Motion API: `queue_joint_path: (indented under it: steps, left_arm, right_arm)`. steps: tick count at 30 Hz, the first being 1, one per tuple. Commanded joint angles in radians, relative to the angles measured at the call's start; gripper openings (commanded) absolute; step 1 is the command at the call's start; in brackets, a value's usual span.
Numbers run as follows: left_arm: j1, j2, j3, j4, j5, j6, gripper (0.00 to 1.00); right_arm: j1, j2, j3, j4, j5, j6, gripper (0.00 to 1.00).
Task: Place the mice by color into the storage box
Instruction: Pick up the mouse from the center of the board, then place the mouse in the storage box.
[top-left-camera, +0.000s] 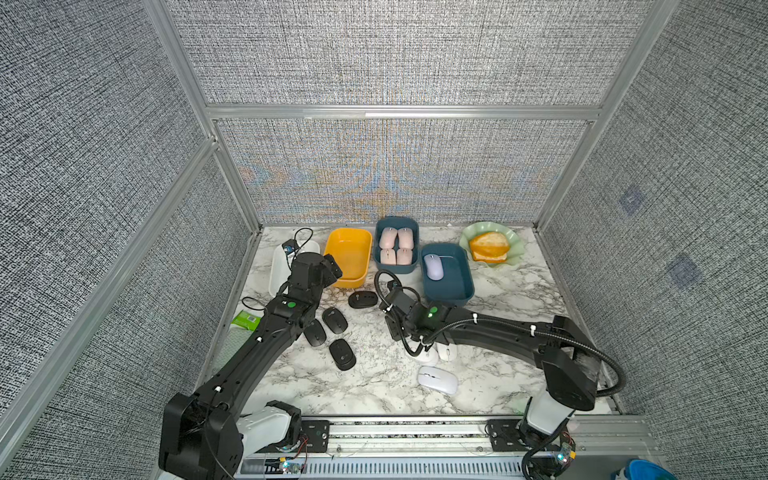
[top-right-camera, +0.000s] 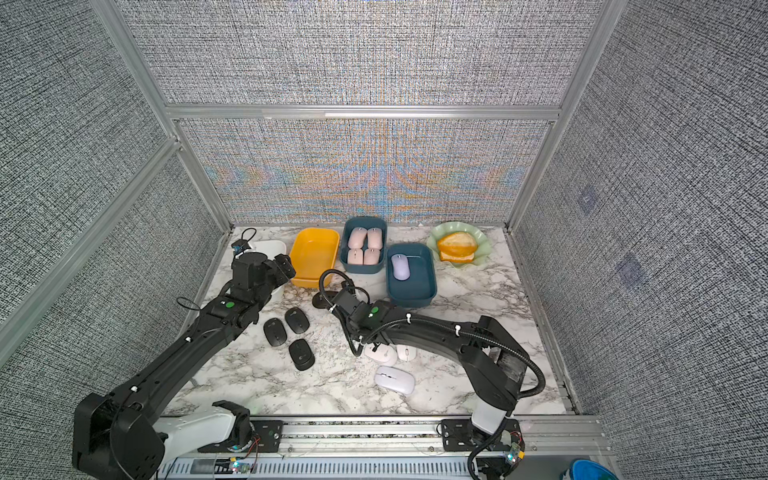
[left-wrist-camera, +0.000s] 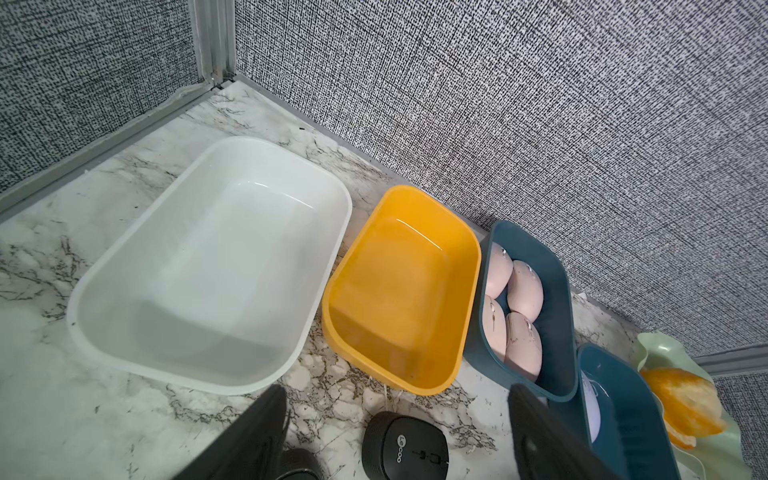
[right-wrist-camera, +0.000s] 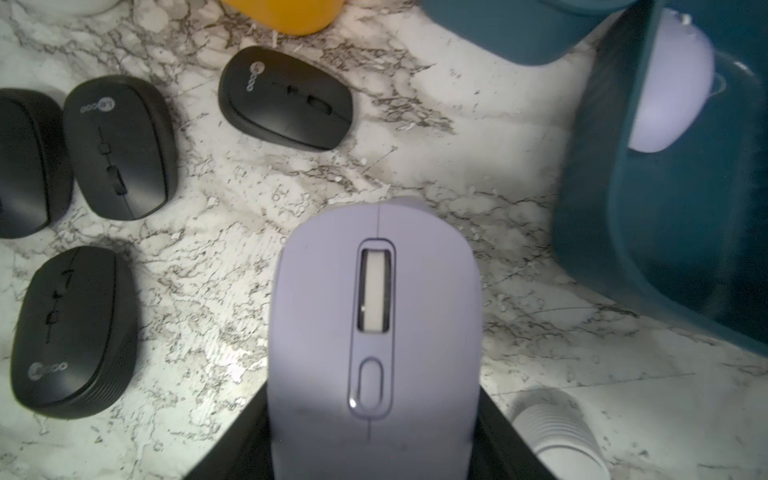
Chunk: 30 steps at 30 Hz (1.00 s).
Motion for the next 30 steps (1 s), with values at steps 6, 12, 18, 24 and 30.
queue_joint_path:
  steps: [6, 12, 18, 24, 30]
  left_arm:
    - [0.001, 0.077, 0.052, 0.018, 0.224, 0.04, 0.84]
    - [0.001, 0.192, 0.141, -0.034, 0.435, 0.093, 0.81]
    - [-0.001, 0.268, 0.173, -0.041, 0.548, 0.098, 0.8]
    - [-0.003, 0.3, 0.191, -0.053, 0.588, 0.102, 0.8]
    - [-0.004, 0.311, 0.19, -0.043, 0.613, 0.102, 0.8]
  right_arm:
    - [-0.14, -0.08, 0.005, -0.009, 0.03, -0.111, 0.55]
    - [-0.263, -0.085, 0.014, 0.008, -0.012, -0.173, 0.55]
    - [-0.356, -0.077, 0.041, 0.009, -0.039, -0.214, 0.56]
    - [-0.434, -0.068, 0.053, 0.014, -0.058, -0.24, 0.55]
    - [-0.501, -0.052, 0.061, 0.024, -0.095, -0.272, 0.55]
